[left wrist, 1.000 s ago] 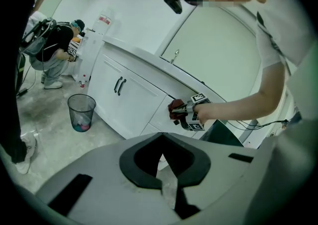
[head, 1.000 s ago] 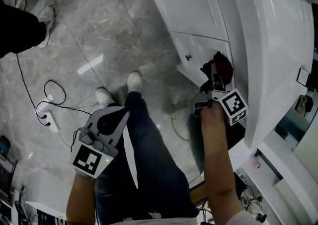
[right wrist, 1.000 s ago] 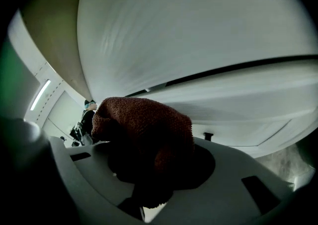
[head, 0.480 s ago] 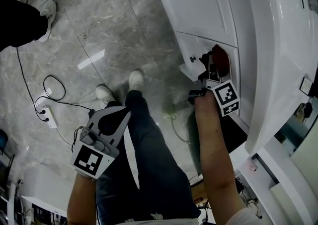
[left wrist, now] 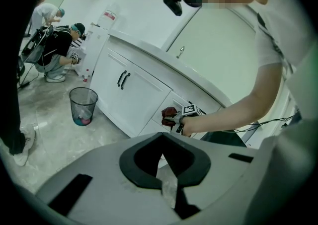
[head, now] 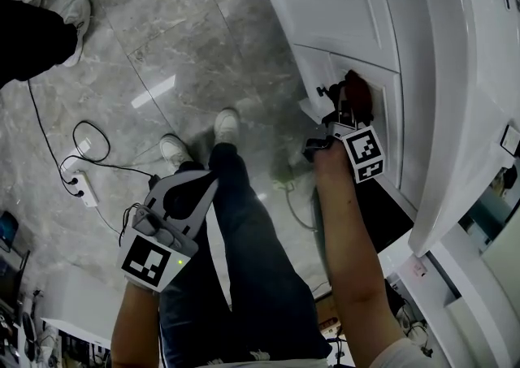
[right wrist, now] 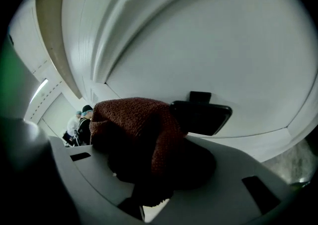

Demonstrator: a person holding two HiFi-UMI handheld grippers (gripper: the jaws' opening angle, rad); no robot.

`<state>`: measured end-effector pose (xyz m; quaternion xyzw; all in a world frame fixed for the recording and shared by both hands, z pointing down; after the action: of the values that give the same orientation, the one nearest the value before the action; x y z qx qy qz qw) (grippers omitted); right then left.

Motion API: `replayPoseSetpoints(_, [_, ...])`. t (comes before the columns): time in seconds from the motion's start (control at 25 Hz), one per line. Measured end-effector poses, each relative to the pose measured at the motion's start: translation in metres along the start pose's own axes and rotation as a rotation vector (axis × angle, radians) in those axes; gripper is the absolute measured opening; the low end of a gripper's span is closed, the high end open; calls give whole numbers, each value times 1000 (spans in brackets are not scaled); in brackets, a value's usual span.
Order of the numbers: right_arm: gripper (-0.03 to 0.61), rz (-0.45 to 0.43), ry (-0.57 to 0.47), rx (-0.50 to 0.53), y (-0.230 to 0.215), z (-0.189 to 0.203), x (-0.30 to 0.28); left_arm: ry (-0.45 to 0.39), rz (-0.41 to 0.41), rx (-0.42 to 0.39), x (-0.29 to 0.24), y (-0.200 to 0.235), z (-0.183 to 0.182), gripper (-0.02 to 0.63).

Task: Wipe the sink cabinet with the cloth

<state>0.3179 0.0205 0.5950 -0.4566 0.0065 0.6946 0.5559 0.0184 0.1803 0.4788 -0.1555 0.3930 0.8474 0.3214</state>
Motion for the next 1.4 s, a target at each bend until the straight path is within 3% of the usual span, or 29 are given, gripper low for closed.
replayPoseSetpoints(0.84, [115,54,66,86,-44,11,20,31,34,-33,-15,-16,9,11])
replayPoseSetpoints(1.16, [115,179,160,266,-53,6,32,30,32,-37,-13,-20,11,11])
replayPoseSetpoints(1.4, [115,208,212,338,-57,3,43,25,33,-45,-11,-23,11,11])
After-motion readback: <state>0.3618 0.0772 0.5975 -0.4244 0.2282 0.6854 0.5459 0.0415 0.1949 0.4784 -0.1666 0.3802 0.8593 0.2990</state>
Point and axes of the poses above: the fingertips, and each gripper's own axes: x backward along the fingers, y to its left, z out of its underside, the point moved 1 cm from there along x, backward along the fingers, and after that the axes turned 4 degrees about y, right-handed, at the moved point
